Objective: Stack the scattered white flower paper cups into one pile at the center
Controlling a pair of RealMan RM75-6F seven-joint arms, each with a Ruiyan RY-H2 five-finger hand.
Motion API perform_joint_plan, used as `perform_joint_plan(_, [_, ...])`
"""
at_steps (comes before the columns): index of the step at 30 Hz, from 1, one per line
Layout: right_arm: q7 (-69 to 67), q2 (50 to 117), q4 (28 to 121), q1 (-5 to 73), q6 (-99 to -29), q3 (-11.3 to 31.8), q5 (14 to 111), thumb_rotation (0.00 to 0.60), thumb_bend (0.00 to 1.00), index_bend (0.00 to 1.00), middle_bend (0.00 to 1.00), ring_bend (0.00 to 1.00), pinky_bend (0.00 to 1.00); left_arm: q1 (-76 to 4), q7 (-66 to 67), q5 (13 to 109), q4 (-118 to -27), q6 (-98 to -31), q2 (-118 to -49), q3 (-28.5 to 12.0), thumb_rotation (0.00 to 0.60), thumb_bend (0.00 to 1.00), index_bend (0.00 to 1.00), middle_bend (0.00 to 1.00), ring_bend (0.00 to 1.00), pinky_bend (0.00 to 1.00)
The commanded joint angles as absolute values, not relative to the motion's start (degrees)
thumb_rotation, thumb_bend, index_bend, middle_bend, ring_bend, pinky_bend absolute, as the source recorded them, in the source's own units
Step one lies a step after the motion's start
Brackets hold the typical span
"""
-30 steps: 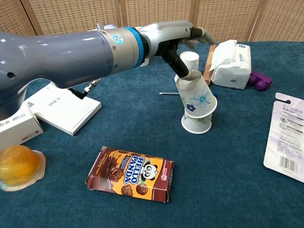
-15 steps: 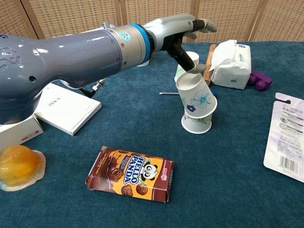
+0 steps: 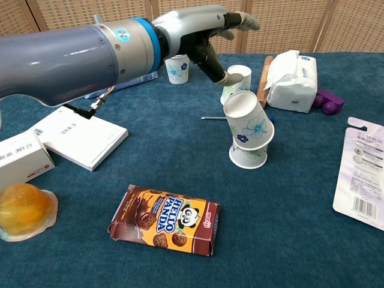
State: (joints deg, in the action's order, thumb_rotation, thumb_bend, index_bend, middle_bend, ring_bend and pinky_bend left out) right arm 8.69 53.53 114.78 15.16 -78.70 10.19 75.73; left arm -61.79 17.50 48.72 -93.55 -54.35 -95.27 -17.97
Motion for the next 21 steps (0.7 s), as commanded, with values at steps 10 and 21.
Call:
perform_joint_plan(10, [7.77, 53.69, 114.07, 14.71, -78.77, 10.08, 75.60, 0.600, 0.37, 0.02, 0.12, 0.00, 0.43, -63.99, 18.29, 46.39, -89.83, -51.75, -98.02, -18.46, 0.600, 0.42, 0.01, 0.00, 0.01, 0.29])
perform_joint_plan(21, [6.00, 53.26, 112.98, 14.49, -78.57, 10.40, 75.45, 0.600, 0.37, 0.02, 0.12, 0.00, 0.43, -66.36, 18.18, 44.73, -85.29, -50.21, -101.20, -19.69, 0.600, 0.42, 0.01, 0.00, 0.01, 0.29])
